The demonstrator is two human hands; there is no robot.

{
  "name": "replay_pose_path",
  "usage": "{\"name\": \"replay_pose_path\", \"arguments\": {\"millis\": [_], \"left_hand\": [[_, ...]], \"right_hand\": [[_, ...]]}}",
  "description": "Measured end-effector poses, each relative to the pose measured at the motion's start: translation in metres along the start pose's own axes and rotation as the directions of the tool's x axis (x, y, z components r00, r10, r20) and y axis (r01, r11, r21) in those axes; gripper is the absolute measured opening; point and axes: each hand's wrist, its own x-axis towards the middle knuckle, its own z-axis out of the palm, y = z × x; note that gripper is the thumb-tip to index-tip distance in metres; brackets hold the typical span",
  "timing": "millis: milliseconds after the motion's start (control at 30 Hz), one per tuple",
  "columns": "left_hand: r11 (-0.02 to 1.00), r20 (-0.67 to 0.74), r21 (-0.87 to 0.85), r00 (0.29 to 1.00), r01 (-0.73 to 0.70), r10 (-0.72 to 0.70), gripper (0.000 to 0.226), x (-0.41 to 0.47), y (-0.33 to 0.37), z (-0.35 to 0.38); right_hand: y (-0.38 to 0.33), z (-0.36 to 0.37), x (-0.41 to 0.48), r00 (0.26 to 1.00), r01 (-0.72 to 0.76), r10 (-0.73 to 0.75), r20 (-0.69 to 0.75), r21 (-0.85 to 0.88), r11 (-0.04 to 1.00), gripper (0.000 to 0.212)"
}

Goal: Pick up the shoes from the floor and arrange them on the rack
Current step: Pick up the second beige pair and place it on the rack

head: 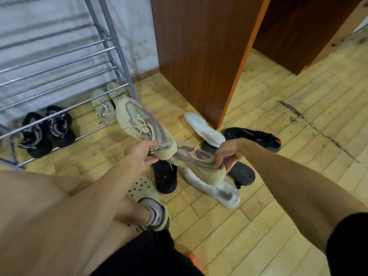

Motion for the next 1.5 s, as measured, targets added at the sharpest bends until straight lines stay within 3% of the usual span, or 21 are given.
{"name": "replay_pose_path", "arguments": {"millis": [133, 267, 467, 667, 900, 1200, 1367, 1500], "left_hand": [[0.999, 0.015, -0.03, 1.0, 0.022, -0.021, 0.02, -0.005, 0.009, -0.009], [0.996, -0.049, -0.086, 0.998, 0.03, -0.035, 0.04, 0.009, 0.021, -0.031], [0.995, -0.19, -0.088, 0.982, -0.042, 0.024, 0.026, 0.039, 0.062, -0.063], [0.99, -0.313, -0.02, 0.941, -0.139, 0.126, 0.018, 0.09, 0.117, -0.1], [0.983, -0.301, -0.051, 0.942, -0.174, 0.151, 0.023, 0.167, 0.169, -0.125], [0.964, -0.315, -0.138, 0.933, -0.227, 0.175, 0.022, 0.247, 0.213, -0.139], [0.968, -0.316, -0.083, 0.927, -0.239, 0.202, 0.042, 0.272, 0.227, -0.142], [0.976, -0.321, -0.034, 0.927, -0.216, 0.194, 0.013, 0.278, 0.224, -0.138]], "right_hand": [[-0.045, 0.008, 0.008, 0.988, 0.134, -0.124, -0.088, 0.124, 0.983, 0.029], [-0.097, 0.021, 0.028, 0.946, 0.269, -0.241, -0.218, 0.109, 0.957, 0.052], [-0.172, 0.031, 0.039, 0.889, 0.418, -0.371, -0.27, 0.143, 0.897, 0.023], [-0.244, 0.026, 0.068, 0.819, 0.51, -0.469, -0.33, 0.046, 0.859, 0.027], [-0.337, 0.017, 0.122, 0.767, 0.568, -0.476, -0.43, 0.111, 0.816, 0.023], [-0.411, 0.02, 0.18, 0.694, 0.589, -0.476, -0.54, 0.046, 0.807, 0.029], [-0.43, 0.02, 0.198, 0.664, 0.608, -0.478, -0.575, 0.044, 0.793, 0.03], [-0.432, 0.022, 0.203, 0.646, 0.618, -0.486, -0.589, 0.029, 0.786, 0.035]]}}
